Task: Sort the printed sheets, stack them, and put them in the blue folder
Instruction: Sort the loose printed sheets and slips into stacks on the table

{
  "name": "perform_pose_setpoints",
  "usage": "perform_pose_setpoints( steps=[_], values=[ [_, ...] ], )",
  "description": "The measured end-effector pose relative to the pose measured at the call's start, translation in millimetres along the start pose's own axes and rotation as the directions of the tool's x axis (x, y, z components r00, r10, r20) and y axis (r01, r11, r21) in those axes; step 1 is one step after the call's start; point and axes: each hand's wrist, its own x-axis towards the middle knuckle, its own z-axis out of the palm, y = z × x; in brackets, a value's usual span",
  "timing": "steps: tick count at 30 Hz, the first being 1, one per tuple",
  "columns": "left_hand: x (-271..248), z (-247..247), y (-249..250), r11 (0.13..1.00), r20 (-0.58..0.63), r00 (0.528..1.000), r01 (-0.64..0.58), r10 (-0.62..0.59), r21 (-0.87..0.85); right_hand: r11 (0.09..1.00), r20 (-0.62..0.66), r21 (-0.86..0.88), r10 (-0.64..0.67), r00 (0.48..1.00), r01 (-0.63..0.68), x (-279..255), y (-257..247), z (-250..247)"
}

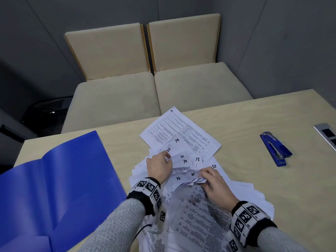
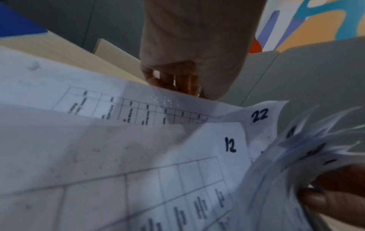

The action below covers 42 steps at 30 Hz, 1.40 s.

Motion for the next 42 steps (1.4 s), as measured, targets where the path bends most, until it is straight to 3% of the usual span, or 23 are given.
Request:
perform_pose_setpoints(
  steps=[9,12,16,19,23,25,33,38,42],
  values=[
    [6.9,-7.1,-7.4,0.949,-0.016,0.953,-0.301,0.304,0.096,1.0,-0.006,-0.007,0.004,1.0,-0.004,3.0,-1.1,-0.6],
    [10.3,-10.0,-7.9,0.877,-0.017,0.896,-0.43,0.443,0.214,1.0,-0.005,-0.006,0.005,1.0,-0.005,1.7,-4.3,-1.8],
    [7.8,-22.3,-1.2,0.813,-0.046,0.846,-0.494,0.531,0.308,1.0,-0.02,-0.001,0.022,1.0,-0.022,5.3,-5.6,-8.4],
    [6.1,-21.6,-3.0,0.86,0.002,0.875,-0.476,0.484,0.185,1.0,-0.02,-0.008,0.024,1.0,-0.024,5.8,-5.5,-9.8],
    [8.3,-14.3,-12.2,0.967,-0.007,0.968,-0.251,0.251,0.045,0.999,-0.012,-0.033,0.022,1.0,-0.023,7.2,-6.9,-8.5],
    [9.2,-13.8,-11.9,0.986,-0.001,0.987,-0.161,0.161,0.046,0.999,-0.003,-0.036,0.026,1.0,-0.026,6.1,-7.0,-6.5],
    [7.6,-13.2,-10.6,0.983,0.003,0.983,-0.183,0.183,-0.002,0.999,-0.002,-0.033,0.034,0.999,-0.034,4.3,-5.1,-4.1],
    [4.4,-18.8,-11.0,0.96,0.204,0.939,-0.26,0.277,-0.106,0.999,0.004,-0.019,0.032,0.999,-0.032,5.1,-5.4,-5.8],
    [3.6,-32.9,-3.0,0.959,0.221,0.945,-0.2,0.243,-0.198,1.0,-0.011,-0.016,0.025,1.0,-0.025,4.6,-5.4,-8.1]
  ],
)
